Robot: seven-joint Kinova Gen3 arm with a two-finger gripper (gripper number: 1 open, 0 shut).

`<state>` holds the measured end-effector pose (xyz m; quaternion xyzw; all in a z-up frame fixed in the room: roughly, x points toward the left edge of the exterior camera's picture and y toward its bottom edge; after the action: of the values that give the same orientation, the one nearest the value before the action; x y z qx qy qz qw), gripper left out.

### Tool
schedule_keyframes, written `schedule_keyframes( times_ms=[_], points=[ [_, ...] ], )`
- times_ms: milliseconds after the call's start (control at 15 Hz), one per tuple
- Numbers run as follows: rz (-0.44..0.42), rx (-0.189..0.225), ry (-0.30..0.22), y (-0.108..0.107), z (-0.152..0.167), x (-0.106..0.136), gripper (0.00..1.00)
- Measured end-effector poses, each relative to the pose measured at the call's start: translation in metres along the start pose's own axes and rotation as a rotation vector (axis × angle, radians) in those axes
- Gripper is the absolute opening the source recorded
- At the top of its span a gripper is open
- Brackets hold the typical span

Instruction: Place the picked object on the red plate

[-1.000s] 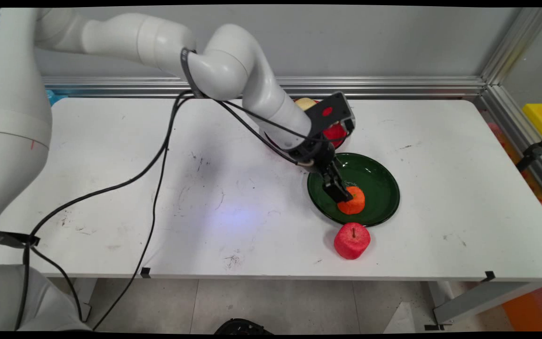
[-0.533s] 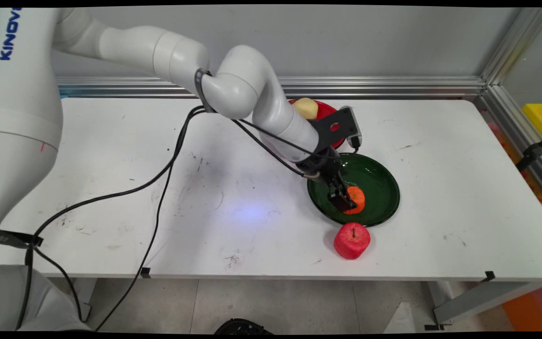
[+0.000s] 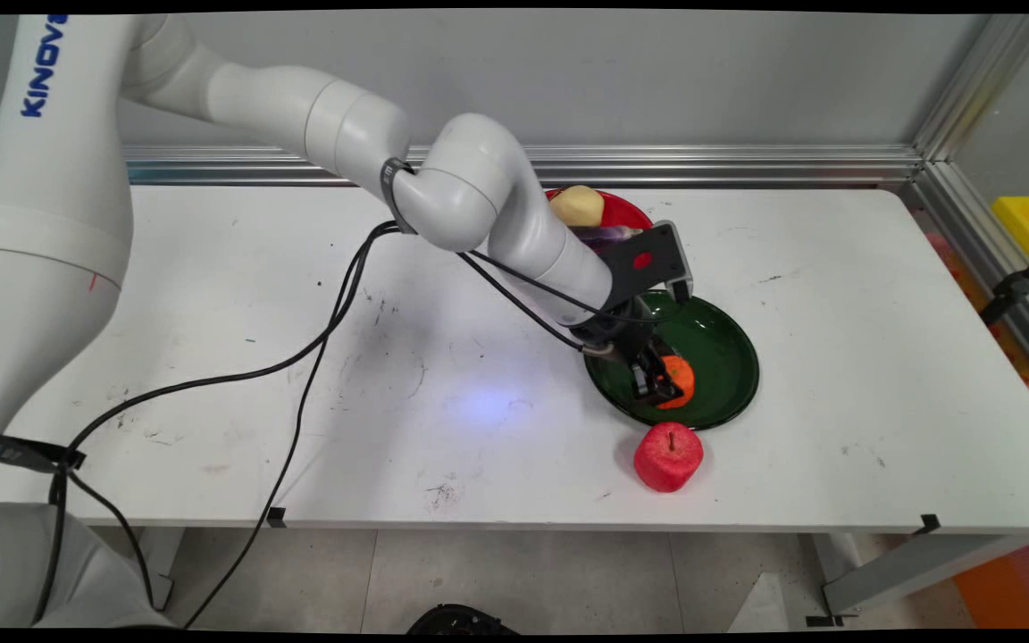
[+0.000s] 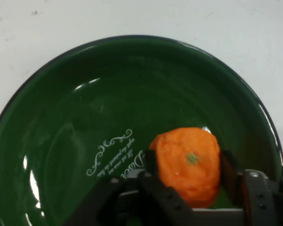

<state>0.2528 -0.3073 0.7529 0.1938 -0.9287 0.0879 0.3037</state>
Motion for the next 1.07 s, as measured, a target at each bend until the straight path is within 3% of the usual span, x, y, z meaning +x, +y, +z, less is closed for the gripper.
schedule_keyframes(
  times_ms=[467,1067],
  points=[
    [0.003,0.011,0.014,-0.007,-0.006,0.007,0.00],
    [-0.020,0.034,0.020,-0.060,-0.047,0.020,0.00]
  ],
)
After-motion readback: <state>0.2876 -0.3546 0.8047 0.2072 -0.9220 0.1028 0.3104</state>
